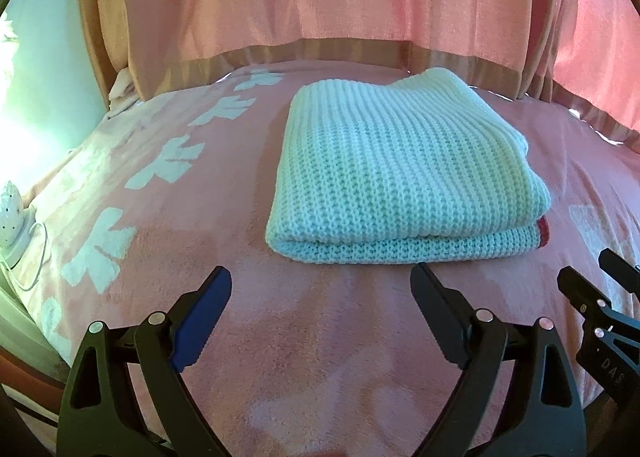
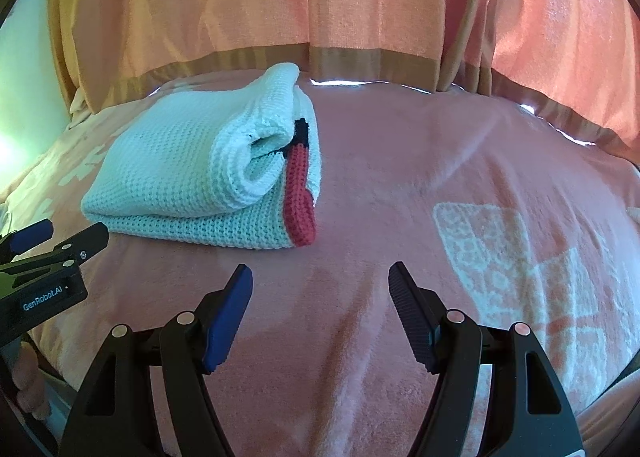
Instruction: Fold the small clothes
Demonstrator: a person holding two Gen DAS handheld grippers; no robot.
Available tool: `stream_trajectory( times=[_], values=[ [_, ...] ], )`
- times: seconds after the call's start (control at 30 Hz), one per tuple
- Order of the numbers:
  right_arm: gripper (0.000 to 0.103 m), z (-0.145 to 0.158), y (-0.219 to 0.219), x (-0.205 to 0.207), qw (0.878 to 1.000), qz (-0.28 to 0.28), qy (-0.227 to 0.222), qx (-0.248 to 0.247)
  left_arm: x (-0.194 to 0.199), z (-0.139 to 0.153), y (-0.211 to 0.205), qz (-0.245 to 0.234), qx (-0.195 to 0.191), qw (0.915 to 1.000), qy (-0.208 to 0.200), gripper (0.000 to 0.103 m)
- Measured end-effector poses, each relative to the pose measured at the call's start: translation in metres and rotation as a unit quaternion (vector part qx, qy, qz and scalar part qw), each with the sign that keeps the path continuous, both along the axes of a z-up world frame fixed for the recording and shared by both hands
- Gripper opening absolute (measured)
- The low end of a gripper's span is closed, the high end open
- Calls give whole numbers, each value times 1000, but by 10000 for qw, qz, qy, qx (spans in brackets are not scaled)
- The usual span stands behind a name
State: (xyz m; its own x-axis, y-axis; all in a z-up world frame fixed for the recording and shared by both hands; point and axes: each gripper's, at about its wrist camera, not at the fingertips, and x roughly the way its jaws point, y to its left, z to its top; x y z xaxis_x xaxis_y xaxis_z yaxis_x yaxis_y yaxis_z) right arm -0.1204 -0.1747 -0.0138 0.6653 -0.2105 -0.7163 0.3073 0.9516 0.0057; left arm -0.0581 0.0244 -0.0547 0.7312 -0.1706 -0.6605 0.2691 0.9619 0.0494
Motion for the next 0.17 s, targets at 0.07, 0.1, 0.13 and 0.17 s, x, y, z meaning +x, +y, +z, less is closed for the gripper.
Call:
stream_trajectory(
  times=[0.07,0.1,0.13,0.17],
  values=[
    [68,0,0,0,10000,-11,-1,2,0,0,-1,-29,-8,10000,13,89],
    [68,0,0,0,10000,-18,-3,1,0,0,-2,-32,5,10000,10,89],
    [68,0,-1,-1,10000,-20,-6,0,0,0,-2,-29,14,10000,3,89],
    [68,0,-1,0,10000,-17,-2,3,0,0,-3,-27,17,10000,6,88]
  ],
)
